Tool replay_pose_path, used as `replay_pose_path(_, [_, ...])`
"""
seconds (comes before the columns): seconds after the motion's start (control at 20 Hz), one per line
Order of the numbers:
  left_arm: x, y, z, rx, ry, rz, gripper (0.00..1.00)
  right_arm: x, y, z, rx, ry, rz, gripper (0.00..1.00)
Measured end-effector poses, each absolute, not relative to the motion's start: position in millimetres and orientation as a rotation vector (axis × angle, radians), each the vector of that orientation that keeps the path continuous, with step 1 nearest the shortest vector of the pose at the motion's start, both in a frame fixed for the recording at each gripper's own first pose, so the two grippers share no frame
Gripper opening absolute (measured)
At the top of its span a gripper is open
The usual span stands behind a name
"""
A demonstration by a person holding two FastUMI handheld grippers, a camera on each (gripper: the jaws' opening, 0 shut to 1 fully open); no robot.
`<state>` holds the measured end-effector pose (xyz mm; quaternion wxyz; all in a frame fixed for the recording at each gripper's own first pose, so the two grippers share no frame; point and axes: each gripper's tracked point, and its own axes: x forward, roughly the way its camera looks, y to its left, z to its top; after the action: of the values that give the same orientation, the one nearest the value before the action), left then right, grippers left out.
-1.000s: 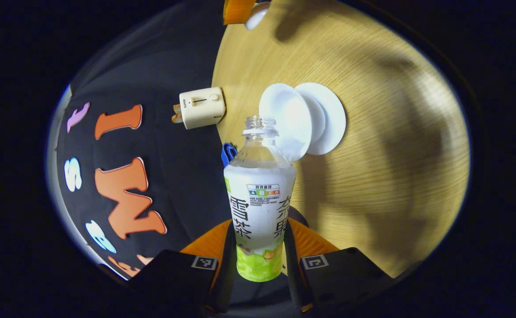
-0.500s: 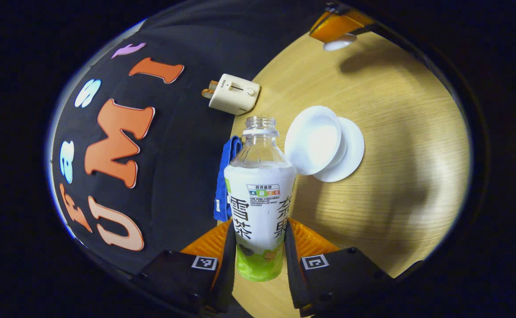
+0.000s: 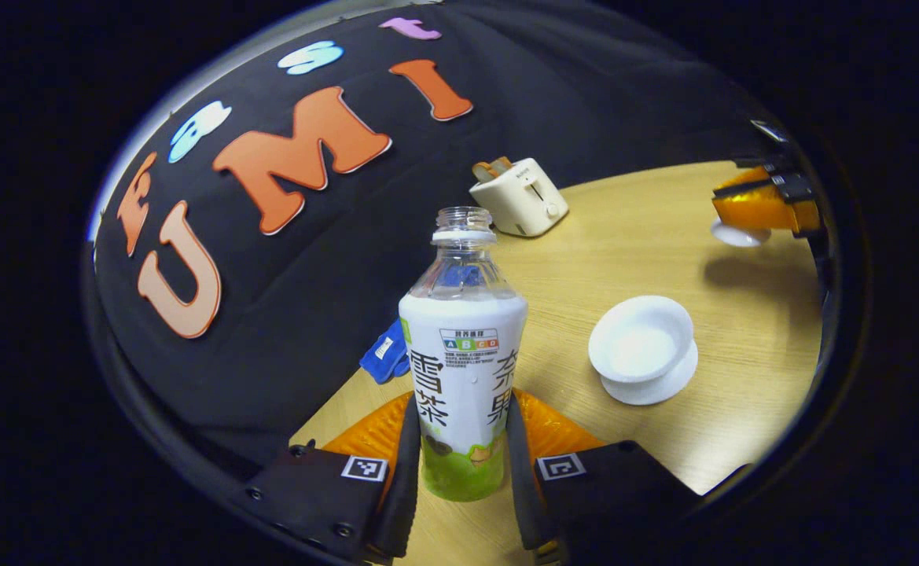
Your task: Open the teacup lid with one hand, grasp the water bottle and pour water into the teacup with the other hand; after pouring, place the water bottle on the coaster and then close the teacup lid.
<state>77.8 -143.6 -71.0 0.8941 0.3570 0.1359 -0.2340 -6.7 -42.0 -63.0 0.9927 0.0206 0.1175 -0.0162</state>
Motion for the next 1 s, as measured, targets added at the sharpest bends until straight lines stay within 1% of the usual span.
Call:
replay_pose_path(0.05, [83,-144,-68,0.671,0.273,-0.482,0.52,-6,-40,-63,0.04,0.237,-0.03,0.16])
replay_pose_path(0.1, [87,-142,-66,0.609,0.274,-0.479,0.54,-5,-37,-64,0.04,0.241,-0.027,0.16])
replay_pose_path(0.2, [102,-141,-60,0.498,0.261,-0.47,0.55,-2,-29,-67,0.037,0.252,-0.012,0.16])
replay_pose_path(0.25, [109,-140,-56,0.454,0.247,-0.459,0.54,-2,-26,-67,0.032,0.255,-0.005,0.16])
replay_pose_path(0.3, [120,-138,-54,0.415,0.237,-0.446,0.52,-2,-24,-67,0.027,0.256,-0.001,0.16])
replay_pose_path(0.35, [129,-134,-52,0.378,0.226,-0.433,0.54,-1,-24,-67,0.025,0.257,-0.001,0.16])
replay_pose_path(0.4, [138,-126,-51,0.349,0.225,-0.409,0.52,0,-24,-67,0.024,0.256,-0.002,0.16])
replay_pose_path(0.45, [146,-119,-51,0.313,0.233,-0.385,0.54,1,-24,-67,0.026,0.257,-0.006,0.16])
replay_pose_path(0.5, [153,-118,-53,0.266,0.245,-0.379,0.54,2,-24,-67,0.027,0.257,-0.007,0.16])
replay_pose_path(0.55, [162,-113,-55,0.223,0.254,-0.366,0.52,2,-25,-68,0.028,0.258,-0.009,0.16])
replay_pose_path(0.6, [173,-109,-58,0.198,0.256,-0.349,0.54,3,-25,-68,0.026,0.261,-0.01,0.16])
replay_pose_path(0.65, [180,-105,-61,0.185,0.256,-0.338,0.53,3,-27,-70,0.024,0.264,-0.012,0.16])
replay_pose_path(0.85, [193,-101,-79,0.124,0.269,-0.336,0.53,6,-35,-69,0.033,0.261,-0.029,0.16])
replay_pose_path(0.9, [193,-98,-81,0.102,0.265,-0.326,0.54,7,-37,-69,0.037,0.262,-0.034,0.16])
replay_pose_path(1.0, [198,-96,-76,0.053,0.219,-0.313,0.53,8,-40,-72,0.039,0.268,-0.042,0.16])
